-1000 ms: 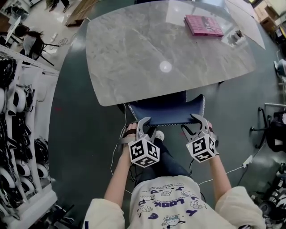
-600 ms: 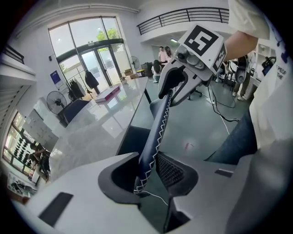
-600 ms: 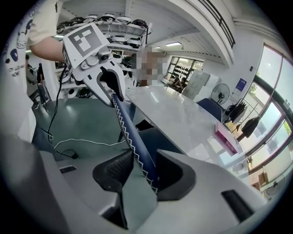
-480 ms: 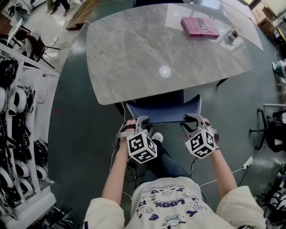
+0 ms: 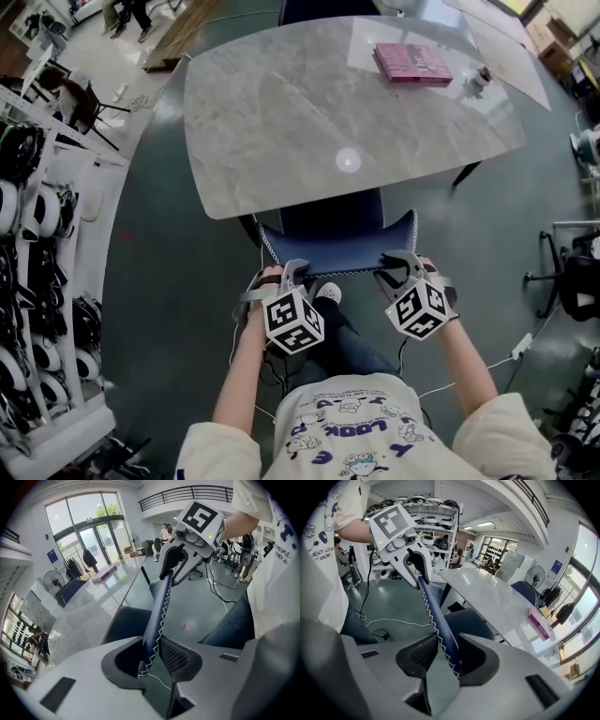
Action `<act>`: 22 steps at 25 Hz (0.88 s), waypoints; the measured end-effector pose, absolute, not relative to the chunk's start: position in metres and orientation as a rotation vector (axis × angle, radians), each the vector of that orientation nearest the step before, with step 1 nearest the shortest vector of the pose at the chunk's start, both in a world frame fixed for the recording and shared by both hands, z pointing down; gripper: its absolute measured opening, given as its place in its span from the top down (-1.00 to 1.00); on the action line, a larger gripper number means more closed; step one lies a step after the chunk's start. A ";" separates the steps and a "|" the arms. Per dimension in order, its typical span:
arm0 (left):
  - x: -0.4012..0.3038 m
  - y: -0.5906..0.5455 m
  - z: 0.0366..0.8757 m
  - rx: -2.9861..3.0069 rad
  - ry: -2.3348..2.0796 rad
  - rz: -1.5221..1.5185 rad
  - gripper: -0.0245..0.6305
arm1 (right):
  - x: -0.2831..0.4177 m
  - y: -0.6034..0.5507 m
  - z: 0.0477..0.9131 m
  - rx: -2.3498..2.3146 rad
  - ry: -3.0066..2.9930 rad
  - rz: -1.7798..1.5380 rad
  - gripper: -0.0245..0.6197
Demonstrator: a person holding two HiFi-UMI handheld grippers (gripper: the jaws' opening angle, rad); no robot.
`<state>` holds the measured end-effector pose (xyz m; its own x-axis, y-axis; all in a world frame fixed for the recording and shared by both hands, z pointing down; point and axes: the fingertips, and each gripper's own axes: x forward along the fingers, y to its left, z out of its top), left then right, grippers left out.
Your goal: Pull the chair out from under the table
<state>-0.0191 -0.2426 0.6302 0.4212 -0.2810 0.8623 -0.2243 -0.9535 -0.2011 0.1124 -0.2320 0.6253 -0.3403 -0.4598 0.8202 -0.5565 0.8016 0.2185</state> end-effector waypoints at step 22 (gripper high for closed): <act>-0.025 -0.131 0.633 -2.601 0.577 -1.657 0.55 | 0.108 -0.128 0.629 0.678 -2.005 0.124 0.48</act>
<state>-0.0245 -0.1313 0.6333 0.3745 -0.3068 0.8750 -0.3026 -0.9325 -0.1974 0.1083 -0.1284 0.6292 -0.3667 -0.4107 0.8348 -0.5101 0.8391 0.1887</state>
